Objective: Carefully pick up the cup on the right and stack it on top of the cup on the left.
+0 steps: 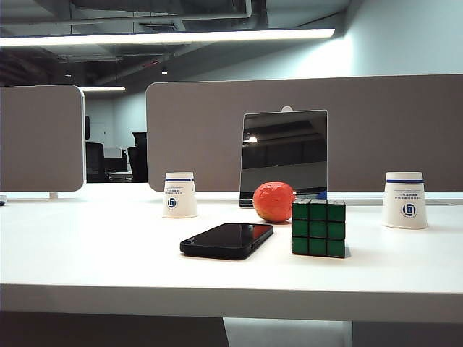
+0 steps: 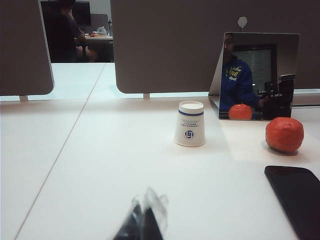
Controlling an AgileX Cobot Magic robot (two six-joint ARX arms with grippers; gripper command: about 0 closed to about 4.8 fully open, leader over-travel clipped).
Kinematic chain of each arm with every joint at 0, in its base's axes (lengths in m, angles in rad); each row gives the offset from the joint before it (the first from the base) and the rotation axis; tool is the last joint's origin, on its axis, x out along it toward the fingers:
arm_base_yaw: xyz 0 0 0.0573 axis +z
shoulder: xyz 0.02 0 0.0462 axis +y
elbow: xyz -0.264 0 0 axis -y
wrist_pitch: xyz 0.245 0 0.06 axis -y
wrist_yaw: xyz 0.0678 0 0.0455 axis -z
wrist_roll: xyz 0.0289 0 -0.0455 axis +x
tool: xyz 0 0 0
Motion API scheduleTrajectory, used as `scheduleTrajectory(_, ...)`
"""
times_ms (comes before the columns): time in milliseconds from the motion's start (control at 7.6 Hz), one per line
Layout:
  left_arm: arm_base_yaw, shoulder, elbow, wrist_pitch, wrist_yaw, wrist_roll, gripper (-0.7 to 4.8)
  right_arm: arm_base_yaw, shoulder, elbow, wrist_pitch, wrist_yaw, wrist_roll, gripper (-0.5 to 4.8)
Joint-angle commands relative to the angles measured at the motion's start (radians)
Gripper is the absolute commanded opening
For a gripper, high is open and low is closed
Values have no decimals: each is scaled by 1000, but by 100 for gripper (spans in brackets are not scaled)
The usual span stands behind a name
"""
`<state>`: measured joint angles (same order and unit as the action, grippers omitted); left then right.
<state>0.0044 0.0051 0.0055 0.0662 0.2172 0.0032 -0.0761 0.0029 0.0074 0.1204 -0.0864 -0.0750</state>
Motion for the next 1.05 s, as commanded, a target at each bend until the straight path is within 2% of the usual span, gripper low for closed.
scheduleTrajectory(132, 0, 0, 2, 9, 8, -4, -6, 0, -2, -1, 87, 2, 48, -5)
scheduleTrajectory(263, 0, 0, 2, 9, 8, -23, -6, 0, -2, 38, 170, 2, 48, -5)
scheduleTrajectory(527, 0, 0, 2, 10, 31, -30, -6, -1, -2, 132, 88, 3, 10, -5)
scheduleTrajectory(658, 0, 0, 2, 45, 163, -48, -6, -1, -2, 220, 12, 3, -35, -5)
scheduleTrajectory(921, 0, 0, 2, 90, 304, -49, -6, -1, 31, 352, -109, 5, -35, -5)
scheduleTrajectory(1053, 0, 0, 2, 108, 335, -50, -6, -1, 56, 395, -138, 1, -35, -5)
